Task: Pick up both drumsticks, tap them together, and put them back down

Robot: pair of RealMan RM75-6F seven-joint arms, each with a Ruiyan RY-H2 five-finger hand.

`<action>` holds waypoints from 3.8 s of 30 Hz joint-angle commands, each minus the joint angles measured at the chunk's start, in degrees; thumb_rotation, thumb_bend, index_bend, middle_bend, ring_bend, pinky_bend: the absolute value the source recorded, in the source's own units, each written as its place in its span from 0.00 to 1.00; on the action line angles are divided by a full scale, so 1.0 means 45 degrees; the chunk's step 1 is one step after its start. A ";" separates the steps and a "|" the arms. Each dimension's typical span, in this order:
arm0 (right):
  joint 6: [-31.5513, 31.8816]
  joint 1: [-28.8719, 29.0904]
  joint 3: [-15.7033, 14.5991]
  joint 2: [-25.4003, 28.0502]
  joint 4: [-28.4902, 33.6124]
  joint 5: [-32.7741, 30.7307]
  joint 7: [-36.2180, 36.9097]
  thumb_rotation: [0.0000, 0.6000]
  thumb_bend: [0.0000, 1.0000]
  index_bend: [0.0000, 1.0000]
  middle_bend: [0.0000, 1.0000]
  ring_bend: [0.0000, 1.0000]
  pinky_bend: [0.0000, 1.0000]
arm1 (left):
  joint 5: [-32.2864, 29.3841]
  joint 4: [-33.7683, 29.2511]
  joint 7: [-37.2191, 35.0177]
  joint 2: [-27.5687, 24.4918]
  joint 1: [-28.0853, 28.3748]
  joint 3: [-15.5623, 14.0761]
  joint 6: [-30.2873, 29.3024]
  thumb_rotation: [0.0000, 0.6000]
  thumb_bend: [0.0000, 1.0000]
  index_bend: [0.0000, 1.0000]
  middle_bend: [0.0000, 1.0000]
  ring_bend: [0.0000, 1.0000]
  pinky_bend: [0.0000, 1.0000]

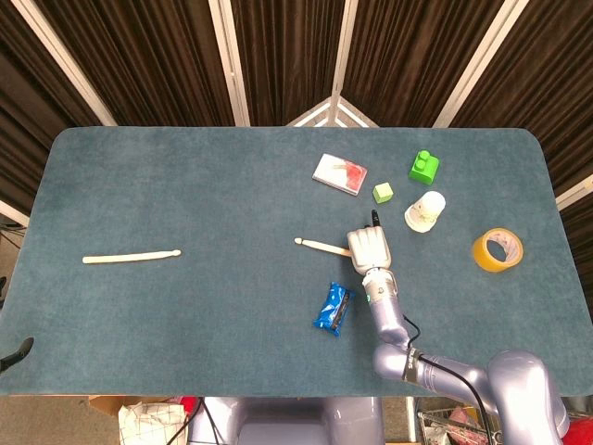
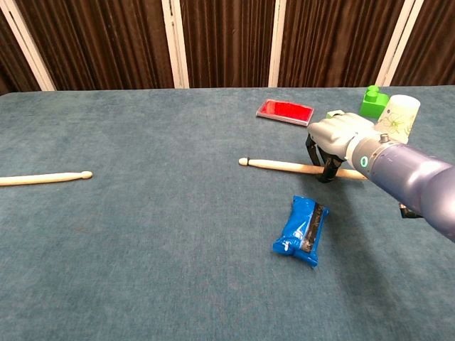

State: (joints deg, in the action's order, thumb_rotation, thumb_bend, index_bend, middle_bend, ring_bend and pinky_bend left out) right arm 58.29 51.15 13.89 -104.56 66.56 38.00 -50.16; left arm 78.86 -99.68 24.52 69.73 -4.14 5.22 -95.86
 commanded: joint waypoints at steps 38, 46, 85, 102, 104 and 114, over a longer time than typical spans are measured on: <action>0.2651 -0.3289 0.0151 0.7684 0.6800 0.8234 0.9802 1.00 0.45 0.70 0.64 0.42 0.04 | -0.3604 0.1682 -0.1667 -0.2336 0.3904 0.1512 0.7002 1.00 0.25 0.17 0.15 0.00 0.00; 0.3171 -0.3767 0.0014 0.8157 0.6599 0.9338 1.1565 1.00 0.45 0.70 0.64 0.43 0.04 | -0.5393 0.3104 -0.0845 -0.1386 0.5294 0.1801 0.8498 1.00 0.26 0.24 0.22 0.00 0.00; 0.3587 -0.4561 0.0806 0.9655 0.7438 0.8751 1.1876 1.00 0.45 0.70 0.65 0.43 0.04 | -0.8199 0.7738 0.1117 0.3500 0.8407 0.0839 1.0257 1.00 0.32 0.41 0.35 0.03 0.00; 0.3638 -0.4639 0.0867 0.9582 0.7244 0.8779 1.1961 1.00 0.45 0.71 0.65 0.44 0.04 | -0.7664 0.8176 0.1199 0.4161 0.8533 0.0621 1.0029 1.00 0.34 0.45 0.39 0.05 0.00; 0.3622 -0.4630 0.0857 0.9592 0.7264 0.8830 1.1933 1.00 0.46 0.71 0.65 0.44 0.04 | -0.7704 0.8230 0.1320 0.4222 0.8545 0.0575 1.0049 1.00 0.34 0.46 0.41 0.05 0.00; 0.3599 -0.4695 0.0887 0.9515 0.7217 0.8582 1.1801 1.00 0.46 0.71 0.65 0.44 0.04 | -0.7765 0.8175 0.1866 0.4342 0.8583 0.0490 0.9764 1.00 0.34 0.51 0.47 0.07 0.00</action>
State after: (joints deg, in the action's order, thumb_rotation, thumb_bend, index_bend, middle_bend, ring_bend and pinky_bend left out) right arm 74.51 30.02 17.86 -61.73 99.07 76.65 2.93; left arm 44.08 -62.82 32.67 89.25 34.48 7.49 -51.77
